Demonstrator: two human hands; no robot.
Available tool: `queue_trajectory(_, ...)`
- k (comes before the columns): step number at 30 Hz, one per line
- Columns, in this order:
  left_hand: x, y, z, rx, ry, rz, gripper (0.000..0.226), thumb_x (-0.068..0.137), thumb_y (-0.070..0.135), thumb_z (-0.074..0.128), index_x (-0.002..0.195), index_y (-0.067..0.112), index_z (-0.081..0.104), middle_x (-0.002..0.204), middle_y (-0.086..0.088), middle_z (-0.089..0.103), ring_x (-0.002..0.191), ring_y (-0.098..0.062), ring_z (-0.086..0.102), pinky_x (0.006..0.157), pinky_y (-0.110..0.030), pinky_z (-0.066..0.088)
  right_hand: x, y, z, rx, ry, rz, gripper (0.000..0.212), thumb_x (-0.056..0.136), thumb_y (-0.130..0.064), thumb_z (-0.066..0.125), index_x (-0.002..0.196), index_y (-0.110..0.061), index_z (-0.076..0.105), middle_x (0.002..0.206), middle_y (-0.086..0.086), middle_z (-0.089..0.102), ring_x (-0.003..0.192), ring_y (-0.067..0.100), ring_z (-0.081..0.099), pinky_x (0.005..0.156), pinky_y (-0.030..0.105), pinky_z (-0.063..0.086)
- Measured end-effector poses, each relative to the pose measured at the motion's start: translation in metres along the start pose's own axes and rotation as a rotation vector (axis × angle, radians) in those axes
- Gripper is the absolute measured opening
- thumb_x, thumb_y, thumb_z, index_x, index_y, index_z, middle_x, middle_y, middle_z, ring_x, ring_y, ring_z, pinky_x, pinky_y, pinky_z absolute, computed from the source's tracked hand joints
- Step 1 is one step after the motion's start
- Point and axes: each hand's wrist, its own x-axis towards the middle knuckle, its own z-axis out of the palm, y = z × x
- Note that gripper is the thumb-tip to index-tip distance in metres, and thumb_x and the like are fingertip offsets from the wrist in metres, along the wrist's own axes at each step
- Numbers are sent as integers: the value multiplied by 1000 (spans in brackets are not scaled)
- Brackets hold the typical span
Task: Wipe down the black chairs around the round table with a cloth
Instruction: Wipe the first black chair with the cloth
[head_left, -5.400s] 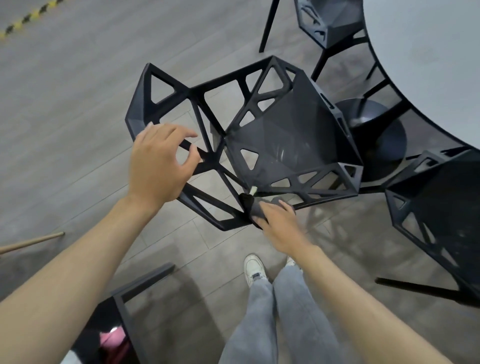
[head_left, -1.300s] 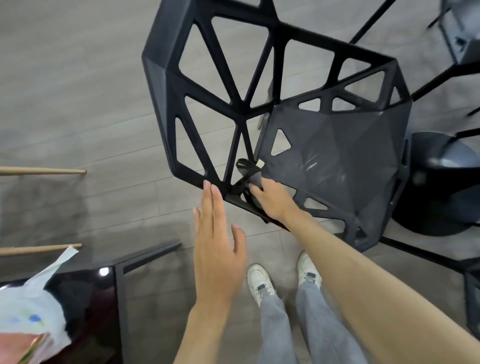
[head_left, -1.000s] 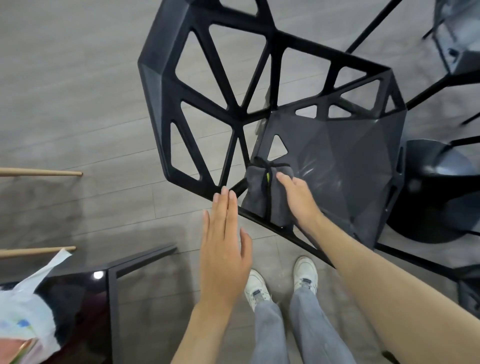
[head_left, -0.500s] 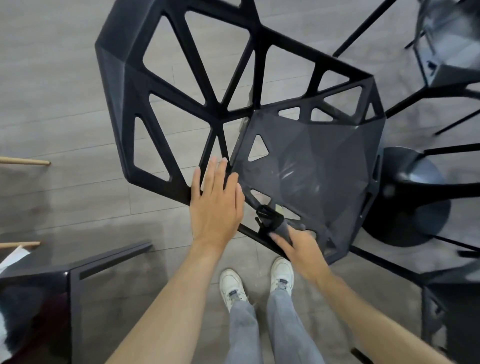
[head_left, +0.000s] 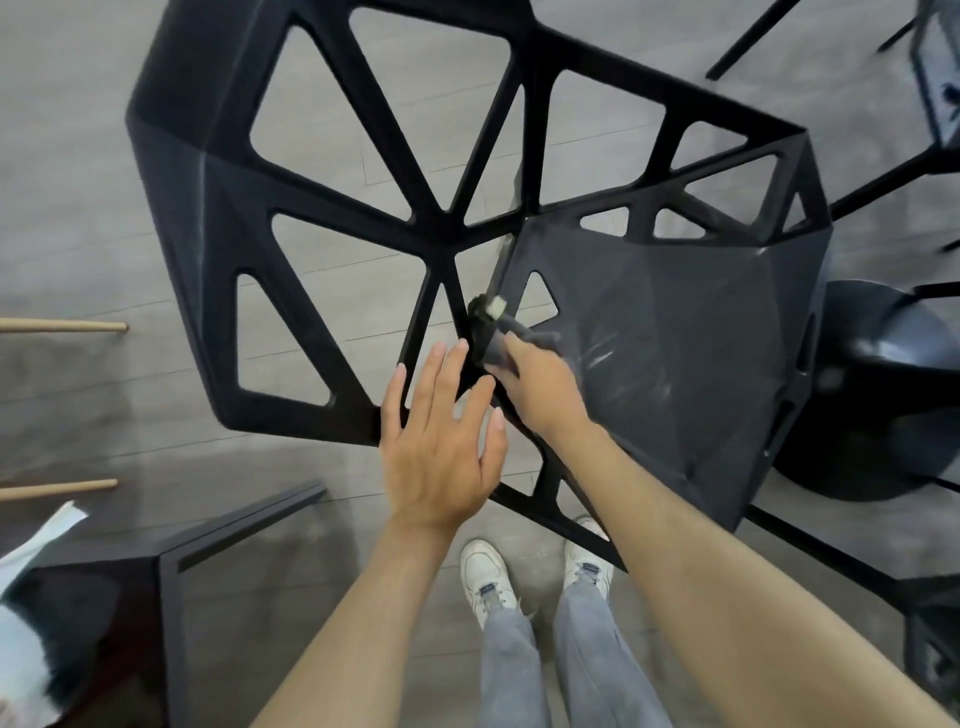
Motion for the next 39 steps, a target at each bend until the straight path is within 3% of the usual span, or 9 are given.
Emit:
queue_trajectory(3, 0, 0, 0, 19, -32, 5, 43, 106, 34, 39, 129, 16, 71, 156, -12, 52, 150, -28, 42, 122, -55, 30, -7, 14, 11, -243, -96, -217, 53, 96, -6, 61, 147, -12, 52, 155, 7, 50, 148, 23, 40, 122, 36, 26)
queue_trajectory(9, 1, 1, -2, 26, -69, -8, 44, 106, 35, 38, 128, 16, 71, 158, -12, 50, 151, -28, 42, 123, -54, 29, -62, 47, -17, -239, -206, -217, 50, 94, -11, 62, 142, -22, 59, 147, 1, 59, 139, 22, 51, 119, 36, 34)
queue_trajectory(13, 2, 2, -4, 40, -87, -6, 47, 105, 35, 37, 132, 16, 70, 160, -13, 47, 151, -28, 41, 124, -54, 28, -48, 30, 9, -199, -154, -197, 59, 102, -13, 55, 158, -21, 38, 165, -3, 33, 156, 18, 22, 127, 34, 8)
queue_trajectory(16, 3, 0, -4, 54, -90, 8, 48, 105, 36, 36, 136, 17, 67, 159, -14, 47, 150, -29, 42, 122, -55, 29, -22, 8, 28, -178, -87, -157, 58, 105, -14, 49, 160, -20, 32, 168, -2, 26, 158, 17, 12, 127, 36, 0)
queue_trajectory(25, 3, 3, -5, 91, -120, -8, 46, 106, 35, 35, 129, 16, 70, 160, -14, 47, 151, -29, 41, 123, -55, 28, -81, 68, -15, -189, -176, -138, 59, 91, -12, 61, 147, -29, 54, 154, -9, 50, 149, 12, 36, 127, 33, 16)
queue_trajectory(29, 2, 3, -5, 82, -107, 7, 45, 104, 33, 38, 128, 15, 71, 158, -15, 48, 151, -29, 41, 123, -55, 29, -84, 79, -17, -240, -230, -259, 64, 94, -9, 53, 155, -25, 42, 163, -8, 37, 155, 19, 24, 128, 40, 15)
queue_trajectory(33, 3, 2, -5, 80, -91, 17, 44, 103, 32, 39, 131, 17, 69, 158, -14, 48, 151, -29, 42, 123, -56, 29, -29, 31, 6, -218, -201, -313, 64, 104, -13, 50, 162, -17, 25, 170, -2, 21, 158, 20, 9, 129, 44, 9)
queue_trajectory(36, 2, 2, -3, 96, -87, 36, 43, 101, 30, 41, 132, 18, 68, 159, -14, 47, 151, -29, 40, 122, -56, 30, -10, 10, 21, -171, -126, -216, 60, 104, -14, 53, 160, -17, 31, 167, 1, 29, 158, 19, 12, 129, 44, 8)
queue_trajectory(39, 1, 2, -4, 94, -95, 29, 42, 103, 30, 40, 132, 17, 68, 160, -14, 46, 152, -28, 39, 121, -57, 30, -31, 22, 15, -135, -163, -238, 56, 100, -12, 55, 154, -23, 43, 163, -4, 39, 157, 17, 18, 129, 42, 10)
